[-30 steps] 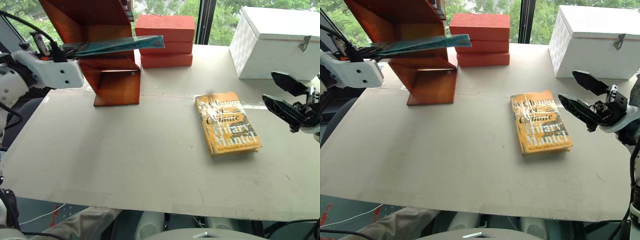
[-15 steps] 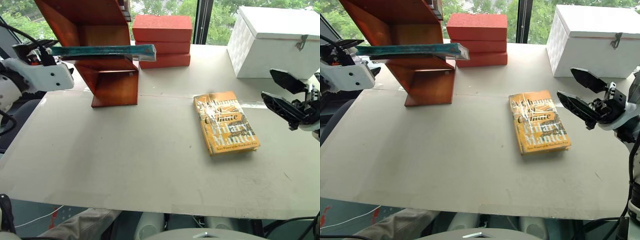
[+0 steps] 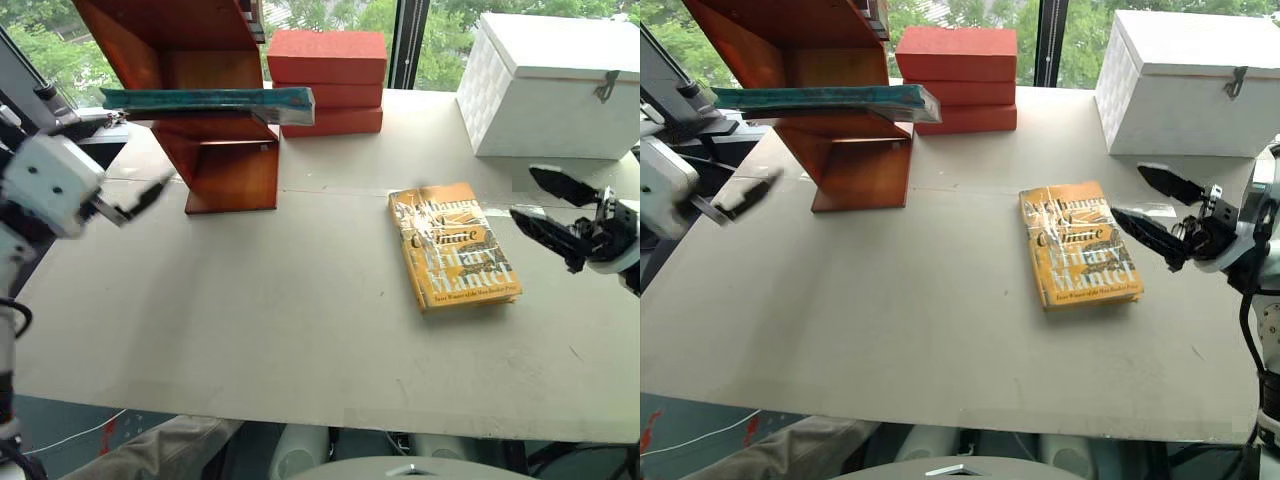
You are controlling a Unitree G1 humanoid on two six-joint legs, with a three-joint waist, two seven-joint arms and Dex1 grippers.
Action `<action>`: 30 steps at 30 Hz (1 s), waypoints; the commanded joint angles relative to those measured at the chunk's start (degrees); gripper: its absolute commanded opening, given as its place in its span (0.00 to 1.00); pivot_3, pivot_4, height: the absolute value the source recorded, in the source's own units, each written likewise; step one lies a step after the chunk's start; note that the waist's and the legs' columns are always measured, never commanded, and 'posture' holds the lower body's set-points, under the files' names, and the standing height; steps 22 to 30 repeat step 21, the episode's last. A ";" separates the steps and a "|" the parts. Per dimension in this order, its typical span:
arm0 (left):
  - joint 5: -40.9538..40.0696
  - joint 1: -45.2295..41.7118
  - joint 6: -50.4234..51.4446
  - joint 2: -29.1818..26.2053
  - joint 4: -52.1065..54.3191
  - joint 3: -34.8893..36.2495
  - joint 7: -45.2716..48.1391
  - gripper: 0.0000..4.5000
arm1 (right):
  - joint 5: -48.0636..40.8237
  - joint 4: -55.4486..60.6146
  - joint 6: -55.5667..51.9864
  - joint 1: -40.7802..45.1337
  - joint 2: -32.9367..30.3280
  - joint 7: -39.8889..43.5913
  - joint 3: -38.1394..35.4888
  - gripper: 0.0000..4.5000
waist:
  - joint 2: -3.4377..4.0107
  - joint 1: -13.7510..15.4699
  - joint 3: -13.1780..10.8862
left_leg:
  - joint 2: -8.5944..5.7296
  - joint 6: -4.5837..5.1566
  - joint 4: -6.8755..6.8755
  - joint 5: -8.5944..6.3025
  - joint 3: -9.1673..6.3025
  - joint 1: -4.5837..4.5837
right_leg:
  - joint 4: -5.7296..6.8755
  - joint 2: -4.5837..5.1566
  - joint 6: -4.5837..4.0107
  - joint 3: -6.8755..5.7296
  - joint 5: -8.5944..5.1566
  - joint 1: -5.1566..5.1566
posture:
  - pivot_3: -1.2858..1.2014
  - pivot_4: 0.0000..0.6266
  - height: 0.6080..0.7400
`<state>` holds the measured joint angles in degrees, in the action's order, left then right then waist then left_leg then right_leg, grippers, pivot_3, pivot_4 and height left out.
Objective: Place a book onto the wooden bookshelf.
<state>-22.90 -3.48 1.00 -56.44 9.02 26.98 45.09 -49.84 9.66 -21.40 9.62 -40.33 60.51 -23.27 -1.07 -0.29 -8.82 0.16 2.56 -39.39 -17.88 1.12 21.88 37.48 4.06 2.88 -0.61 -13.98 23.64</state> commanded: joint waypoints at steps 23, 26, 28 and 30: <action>5.19 8.77 11.77 25.55 5.17 -29.82 -5.20 0.99 | 27.81 -12.19 28.28 -27.09 8.42 -8.00 0.30 1.00 | 0.33 0.23 0.26 | -0.04 0.19 0.06 -0.11 0.15 -0.80 | 0.16 -0.16 -0.09 0.23 0.00 -0.55 | 0.52 0.24 1.00; 5.19 8.77 11.77 25.55 5.17 -29.82 -5.20 0.99 | 27.81 -12.19 28.28 -27.09 8.42 -8.00 0.30 1.00 | 0.33 0.23 0.26 | -0.04 0.19 0.06 -0.11 0.15 -0.80 | 0.16 -0.16 -0.09 0.23 0.00 -0.55 | 0.52 0.24 1.00; 5.19 8.77 11.77 25.55 5.17 -29.82 -5.20 0.99 | 27.81 -12.19 28.28 -27.09 8.42 -8.00 0.30 1.00 | 0.33 0.23 0.26 | -0.04 0.19 0.06 -0.11 0.15 -0.80 | 0.16 -0.16 -0.09 0.23 0.00 -0.55 | 0.52 0.24 1.00; 5.19 8.77 11.77 25.55 5.17 -29.82 -5.20 0.99 | 27.81 -12.19 28.28 -27.09 8.42 -8.00 0.30 1.00 | 0.33 0.23 0.26 | -0.04 0.19 0.06 -0.11 0.15 -0.80 | 0.16 -0.16 -0.09 0.23 0.00 -0.55 | 0.52 0.24 1.00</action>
